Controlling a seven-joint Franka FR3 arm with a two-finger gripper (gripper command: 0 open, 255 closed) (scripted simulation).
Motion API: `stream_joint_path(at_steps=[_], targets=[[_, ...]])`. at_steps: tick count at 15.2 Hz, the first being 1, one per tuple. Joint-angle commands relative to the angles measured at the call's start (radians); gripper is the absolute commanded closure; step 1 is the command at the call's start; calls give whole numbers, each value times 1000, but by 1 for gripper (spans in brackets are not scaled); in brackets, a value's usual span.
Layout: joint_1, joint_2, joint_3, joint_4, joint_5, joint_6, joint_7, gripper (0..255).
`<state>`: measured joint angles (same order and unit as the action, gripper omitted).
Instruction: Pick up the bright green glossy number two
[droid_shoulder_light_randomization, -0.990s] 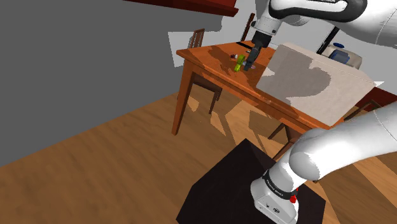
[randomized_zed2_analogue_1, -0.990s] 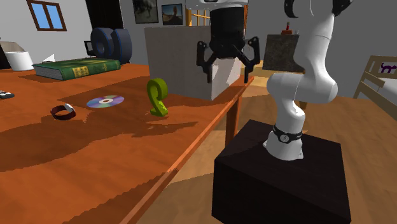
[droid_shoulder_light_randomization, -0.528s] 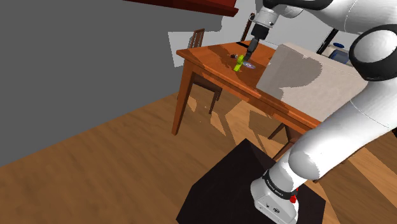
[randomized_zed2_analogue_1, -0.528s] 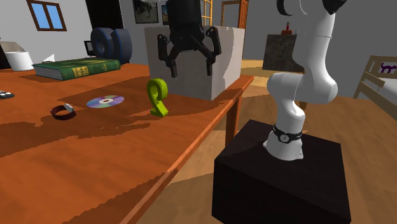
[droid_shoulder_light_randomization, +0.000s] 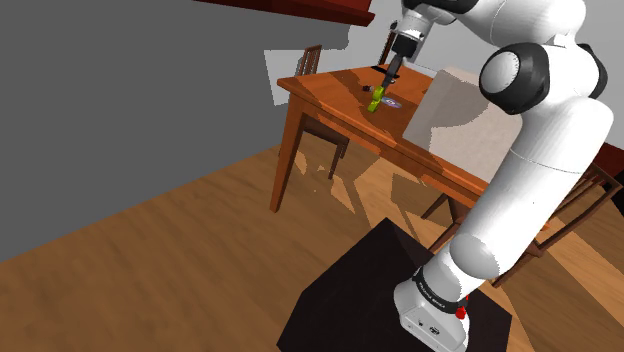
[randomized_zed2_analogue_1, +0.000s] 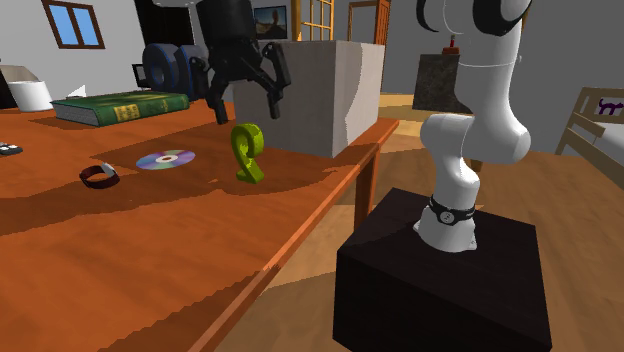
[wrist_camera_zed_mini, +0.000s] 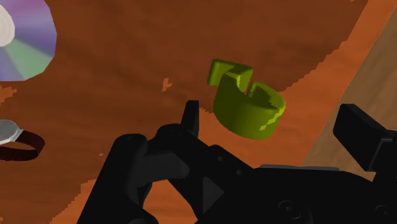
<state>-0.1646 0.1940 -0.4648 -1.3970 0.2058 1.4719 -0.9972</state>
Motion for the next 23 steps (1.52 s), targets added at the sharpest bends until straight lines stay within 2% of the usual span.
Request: stream_joint_path(at_steps=[1, 5, 7, 8, 17, 23], targets=[[0, 1, 0, -22, 1, 23, -7, 0], [8, -13, 2, -102, -5, 90, -11, 0], [8, -13, 2, -102, -5, 90, -11, 0], [8, -16, 2, -105, -6, 90, -11, 255], [8, -13, 2, -102, -5, 90, -11, 255], [-3, 7, -1, 5, 4, 1, -6, 255]])
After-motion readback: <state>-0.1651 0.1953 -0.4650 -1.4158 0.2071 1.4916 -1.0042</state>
